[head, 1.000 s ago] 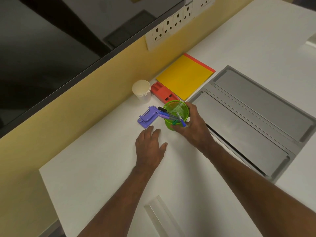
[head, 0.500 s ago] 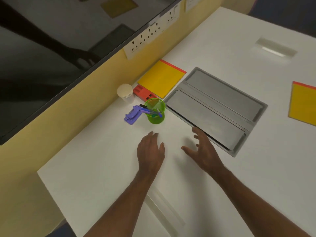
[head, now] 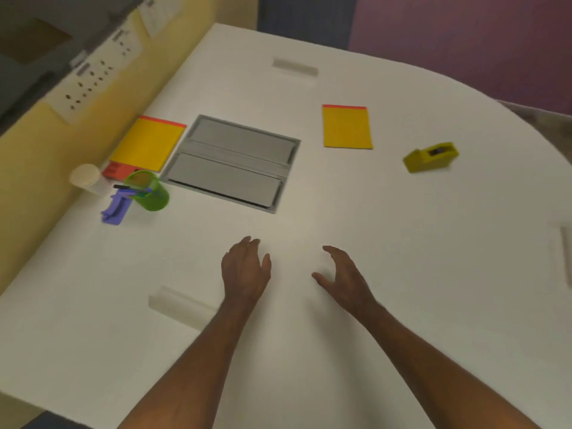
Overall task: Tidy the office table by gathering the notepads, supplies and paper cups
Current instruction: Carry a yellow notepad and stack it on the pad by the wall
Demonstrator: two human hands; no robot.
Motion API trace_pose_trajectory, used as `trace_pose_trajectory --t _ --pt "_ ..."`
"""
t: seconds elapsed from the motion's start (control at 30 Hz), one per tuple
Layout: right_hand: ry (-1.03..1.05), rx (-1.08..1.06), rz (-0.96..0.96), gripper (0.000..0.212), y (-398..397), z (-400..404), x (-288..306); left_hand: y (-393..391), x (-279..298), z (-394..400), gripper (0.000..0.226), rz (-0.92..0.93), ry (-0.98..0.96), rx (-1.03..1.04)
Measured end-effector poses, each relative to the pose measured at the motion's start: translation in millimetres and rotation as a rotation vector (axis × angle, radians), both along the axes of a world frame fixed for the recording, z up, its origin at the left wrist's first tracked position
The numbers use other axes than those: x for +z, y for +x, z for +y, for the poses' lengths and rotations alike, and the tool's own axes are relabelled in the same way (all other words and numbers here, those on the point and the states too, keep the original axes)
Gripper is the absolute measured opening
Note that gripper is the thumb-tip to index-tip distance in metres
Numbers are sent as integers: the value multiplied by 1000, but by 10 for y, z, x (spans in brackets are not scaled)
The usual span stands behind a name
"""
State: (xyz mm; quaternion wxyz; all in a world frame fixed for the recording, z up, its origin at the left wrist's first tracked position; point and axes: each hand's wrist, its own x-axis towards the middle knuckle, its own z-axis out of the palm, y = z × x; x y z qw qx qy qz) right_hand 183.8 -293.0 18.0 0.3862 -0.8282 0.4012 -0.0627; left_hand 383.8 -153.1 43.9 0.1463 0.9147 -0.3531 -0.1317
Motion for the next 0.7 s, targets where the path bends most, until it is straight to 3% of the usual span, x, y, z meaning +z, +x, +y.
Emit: trace_pose_trajectory --t 0.33,0.7 --pt "-112 -156 0 52 -2228 -243 272 -2155 292 -419 52 -50 114 -158" --pt "-170 -222 30 51 -4443 -658 538 -4615 579 -1095 54 -56 147 -267"
